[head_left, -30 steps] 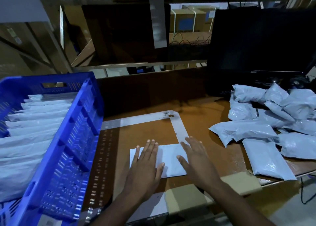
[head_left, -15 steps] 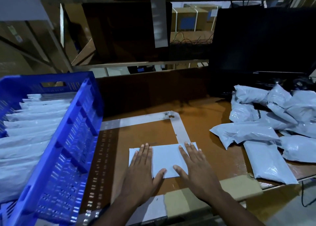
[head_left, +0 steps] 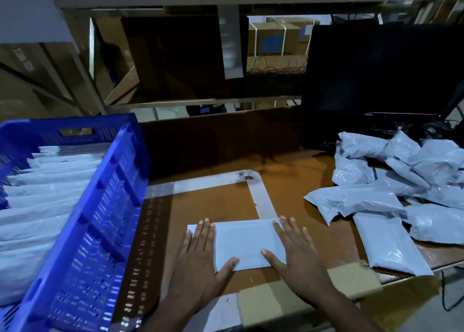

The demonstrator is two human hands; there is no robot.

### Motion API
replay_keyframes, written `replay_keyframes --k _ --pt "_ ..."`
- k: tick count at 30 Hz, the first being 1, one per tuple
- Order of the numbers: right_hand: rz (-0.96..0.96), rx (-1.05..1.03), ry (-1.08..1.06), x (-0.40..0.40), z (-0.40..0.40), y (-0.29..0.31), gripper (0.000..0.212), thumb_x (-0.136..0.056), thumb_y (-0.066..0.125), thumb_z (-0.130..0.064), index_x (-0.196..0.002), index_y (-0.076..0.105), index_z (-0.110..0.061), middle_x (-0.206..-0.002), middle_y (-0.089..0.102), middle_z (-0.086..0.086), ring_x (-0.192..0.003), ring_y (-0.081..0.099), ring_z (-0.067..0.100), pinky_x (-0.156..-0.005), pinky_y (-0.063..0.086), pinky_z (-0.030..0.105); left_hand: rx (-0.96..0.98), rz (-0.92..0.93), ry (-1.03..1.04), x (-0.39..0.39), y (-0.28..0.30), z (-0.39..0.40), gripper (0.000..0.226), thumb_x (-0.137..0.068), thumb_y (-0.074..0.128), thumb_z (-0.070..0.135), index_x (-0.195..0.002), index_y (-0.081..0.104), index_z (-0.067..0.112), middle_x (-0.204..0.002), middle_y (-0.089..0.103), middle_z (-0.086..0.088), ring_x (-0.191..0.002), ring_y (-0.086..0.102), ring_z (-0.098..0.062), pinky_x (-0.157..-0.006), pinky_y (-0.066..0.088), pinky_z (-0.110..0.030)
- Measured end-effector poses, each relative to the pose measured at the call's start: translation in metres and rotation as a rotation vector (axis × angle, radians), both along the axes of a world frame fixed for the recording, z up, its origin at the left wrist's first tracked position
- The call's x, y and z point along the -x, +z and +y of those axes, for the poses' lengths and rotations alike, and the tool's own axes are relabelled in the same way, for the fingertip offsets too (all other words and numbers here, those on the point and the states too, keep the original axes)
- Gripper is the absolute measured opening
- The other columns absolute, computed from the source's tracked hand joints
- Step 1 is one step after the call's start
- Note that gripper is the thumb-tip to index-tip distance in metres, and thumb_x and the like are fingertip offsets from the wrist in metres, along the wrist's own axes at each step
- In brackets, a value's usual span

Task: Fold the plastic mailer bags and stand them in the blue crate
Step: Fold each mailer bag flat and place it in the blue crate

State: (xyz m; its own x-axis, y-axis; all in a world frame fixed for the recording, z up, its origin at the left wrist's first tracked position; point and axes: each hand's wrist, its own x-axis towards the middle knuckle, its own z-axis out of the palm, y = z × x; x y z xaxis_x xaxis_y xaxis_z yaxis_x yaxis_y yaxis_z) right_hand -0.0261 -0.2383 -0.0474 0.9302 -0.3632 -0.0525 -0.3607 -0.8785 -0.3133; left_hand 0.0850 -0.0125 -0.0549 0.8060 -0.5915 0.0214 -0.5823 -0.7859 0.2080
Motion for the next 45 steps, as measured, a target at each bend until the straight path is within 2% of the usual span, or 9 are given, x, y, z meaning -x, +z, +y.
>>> replay_keyframes --k 6,12,18,24,27,31,37,41,45 --pt "-0.105 -0.085 -0.007 0.01 -0.004 0.007 0.087 -0.086 0.037 -0.083 -0.157 0.01 -0.04 -0.162 -0.005 -0.024 -0.151 -0.002 0.0 -0.122 -0.007 0.034 0.027 0.023 -0.026 -0.003 0.002 0.003 0.106 -0.08 0.0 0.091 -0.162 -0.008 0.023 -0.166 -0.019 0.01 -0.152 -0.019 -0.005 -0.121 -0.017 -0.031" --pt "-0.175 -0.33 0.072 0.028 -0.004 0.014 0.047 -0.083 0.075 -0.043 -0.117 0.044 -0.047 -0.142 0.035 -0.038 -0.137 0.032 -0.007 -0.125 0.012 0.035 0.196 0.076 -0.043 -0.001 0.007 0.015 0.097 -0.083 0.027 0.09 -0.159 -0.002 0.036 -0.162 -0.015 0.024 -0.146 -0.02 0.008 -0.122 -0.01 -0.024" --pt "-0.114 -0.396 0.12 0.035 -0.018 0.012 0.034 -0.086 0.071 -0.031 -0.111 0.054 -0.047 -0.149 0.027 -0.04 -0.143 0.008 -0.004 -0.118 0.017 0.025 0.273 0.102 -0.112 0.001 0.017 0.025 0.094 -0.076 0.052 0.089 -0.149 0.037 0.033 -0.151 0.031 0.018 -0.143 0.023 -0.003 -0.119 0.023 -0.029" --pt "-0.25 -0.288 0.106 0.029 -0.018 0.018 0.02 -0.097 0.064 -0.027 -0.105 0.06 -0.045 -0.131 0.047 -0.036 -0.124 0.033 -0.025 -0.111 0.037 0.02 0.337 0.063 -0.15 0.002 0.026 0.021 0.056 -0.07 0.07 0.069 -0.117 0.058 0.04 -0.125 0.047 0.02 -0.133 0.037 -0.002 -0.101 0.042 -0.029" --pt "-0.325 -0.306 0.041 0.022 -0.018 0.025 0.015 -0.1 0.055 -0.035 -0.11 0.057 -0.046 -0.125 0.058 -0.028 -0.116 0.049 -0.014 -0.096 0.046 0.016 0.393 0.009 -0.127 -0.003 0.029 0.021 0.027 -0.078 0.07 0.036 -0.104 0.065 0.039 -0.113 0.058 0.022 -0.126 0.052 -0.007 -0.095 0.05 -0.033" --pt "-0.464 -0.308 -0.054 0.008 -0.018 0.051 0.018 -0.098 0.045 -0.049 -0.105 0.059 -0.04 -0.098 0.062 -0.024 -0.091 0.06 -0.002 -0.071 0.057 0.026 0.541 -0.037 0.024 -0.01 0.054 0.017 0.03 -0.086 0.078 0.021 -0.096 0.061 0.044 -0.09 0.057 0.027 -0.085 0.057 0.007 -0.068 0.046 -0.014" --pt "-0.537 -0.247 -0.172 -0.024 -0.027 0.064 0.015 -0.101 0.057 -0.031 -0.114 0.062 -0.03 -0.099 0.06 -0.024 -0.091 0.058 0.0 -0.072 0.044 0.019 0.765 0.042 0.153 -0.02 0.072 0.0 0.059 -0.083 0.081 0.034 -0.135 0.052 0.04 -0.129 0.051 0.029 -0.118 0.048 0.01 -0.093 0.044 -0.016" --pt "-0.302 -0.034 -0.149 -0.035 -0.029 0.043 0.029 -0.099 0.054 -0.037 -0.125 0.06 -0.025 -0.118 0.063 -0.008 -0.107 0.057 0.01 -0.08 0.046 0.026 0.505 0.046 0.248 -0.025 0.045 -0.002 0.079 -0.083 0.08 0.043 -0.149 0.038 0.032 -0.149 0.048 0.008 -0.131 0.053 -0.014 -0.095 0.053 -0.028" --pt "-0.297 0.12 0.002 -0.031 -0.012 0.03 0.032 -0.098 0.056 -0.037 -0.128 0.062 -0.027 -0.127 0.061 -0.005 -0.119 0.055 0.013 -0.095 0.045 0.029 0.388 -0.126 0.152 -0.013 0.037 -0.008 0.069 -0.09 0.069 0.05 -0.149 0.041 0.029 -0.155 0.043 0.007 -0.142 0.043 -0.017 -0.112 0.042 -0.034"
